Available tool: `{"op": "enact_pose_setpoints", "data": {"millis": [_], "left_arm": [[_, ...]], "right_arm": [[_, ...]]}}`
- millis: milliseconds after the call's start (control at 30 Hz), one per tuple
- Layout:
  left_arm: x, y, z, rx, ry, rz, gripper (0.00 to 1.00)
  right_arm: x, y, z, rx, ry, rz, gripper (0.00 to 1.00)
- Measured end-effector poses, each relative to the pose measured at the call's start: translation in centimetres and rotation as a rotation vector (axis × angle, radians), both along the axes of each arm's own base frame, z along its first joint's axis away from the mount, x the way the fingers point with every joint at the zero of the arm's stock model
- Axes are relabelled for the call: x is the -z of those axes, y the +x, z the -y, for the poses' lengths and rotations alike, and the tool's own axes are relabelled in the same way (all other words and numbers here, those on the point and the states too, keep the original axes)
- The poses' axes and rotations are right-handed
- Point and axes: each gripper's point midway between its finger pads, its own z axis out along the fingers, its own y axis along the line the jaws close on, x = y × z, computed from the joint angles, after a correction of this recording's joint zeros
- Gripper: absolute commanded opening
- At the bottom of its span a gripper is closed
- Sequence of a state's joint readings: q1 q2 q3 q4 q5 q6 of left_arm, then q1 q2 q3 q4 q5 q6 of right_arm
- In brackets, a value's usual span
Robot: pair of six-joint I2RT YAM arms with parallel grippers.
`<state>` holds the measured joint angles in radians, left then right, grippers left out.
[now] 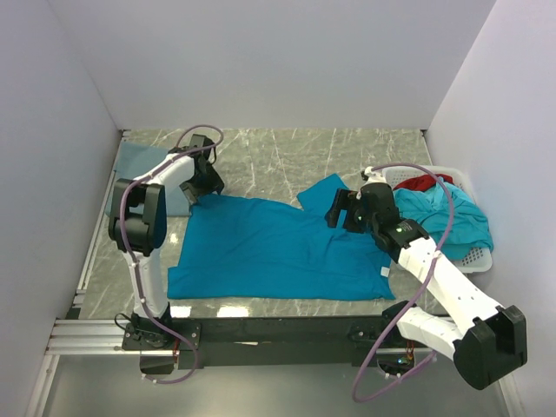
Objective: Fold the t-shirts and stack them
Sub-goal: Fold the tshirt
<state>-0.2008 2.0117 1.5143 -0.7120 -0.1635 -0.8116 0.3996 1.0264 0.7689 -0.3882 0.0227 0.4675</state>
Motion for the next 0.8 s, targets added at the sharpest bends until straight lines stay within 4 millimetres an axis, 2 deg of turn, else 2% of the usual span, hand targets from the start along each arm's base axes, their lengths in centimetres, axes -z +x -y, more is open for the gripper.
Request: {"op": "enact_pose_setpoints", "data": {"millis": [100,267,367,433,533,567,667,800], "left_arm": [[0.7,0.0,-0.2,-0.016,0.014,-0.017,0.67],[0.3,1.0,-0.4,-0.044,0.029,0.006,0.65],[0.2,1.8,-0.6,-0.069,0.047,0.015,0.57],[0.6,2.0,-0.8,-0.088,0.064,0.009,0.56],[1.6,1.7,-1.1,-0.11,0.087,-0.016,0.54],[1.9,1.5,-1.3,-0.119,0.099,-0.025,0.51],[1.9,1.5,-1.6,-0.149,0.116,-0.026,0.44],[2.0,1.5,-2.0,-0.194,0.139,-0.034,0.41]], "right_arm": [[0.1,0.0,0.0,-0.006,-0.005,-0.004,0.93],[0.2,0.0,0.0,-0.012,-0.011,-0.003,0.93],[0.3,0.0,0.0,-0.014,-0.015,-0.006,0.93],[0.4,0.0,0.0,-0.014,-0.015,-0.007,0.93],[0.4,0.0,0.0,-0.016,-0.017,-0.006,0.93],[0.4,0.0,0.0,-0.016,-0.018,-0.006,0.92],[0.5,0.0,0.0,-0.017,-0.018,-0.008,0.92],[0.8,-0.1,-0.1,-0.025,-0.016,-0.02,0.92]]}}
